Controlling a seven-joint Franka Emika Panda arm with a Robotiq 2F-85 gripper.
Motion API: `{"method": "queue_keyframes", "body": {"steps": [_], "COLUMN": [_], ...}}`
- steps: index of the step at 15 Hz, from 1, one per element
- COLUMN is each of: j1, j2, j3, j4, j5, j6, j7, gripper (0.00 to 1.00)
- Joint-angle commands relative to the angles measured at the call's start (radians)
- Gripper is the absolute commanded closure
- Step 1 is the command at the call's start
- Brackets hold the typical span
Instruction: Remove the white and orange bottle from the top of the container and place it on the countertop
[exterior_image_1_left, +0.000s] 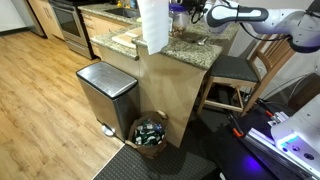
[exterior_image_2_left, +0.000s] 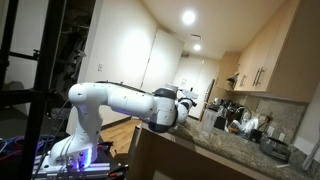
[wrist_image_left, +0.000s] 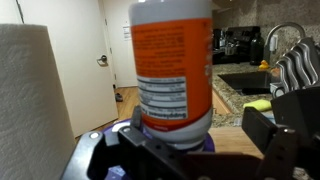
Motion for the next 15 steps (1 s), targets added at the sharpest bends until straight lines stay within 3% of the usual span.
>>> {"method": "queue_keyframes", "body": {"steps": [1,3,5,11,15], "j1": [-0.033,-0.047,-0.008,-0.015,-0.022], "j2": [0.0,0.0,0.0,0.0,0.0], "j3": [0.025,0.042,0.024,0.027,0.05], "j4": [-0.057,-0.096,-0.045,-0.049,-0.11], "j5": [-0.067,-0.094,-0.096,-0.109,-0.125], "j6": [-0.053,-0.083,-0.052,-0.074,-0.06], "j7": [0.05,0.043,0.044,0.044,0.044], "gripper": [0.0,0.0,0.0,0.0,0.0]}}
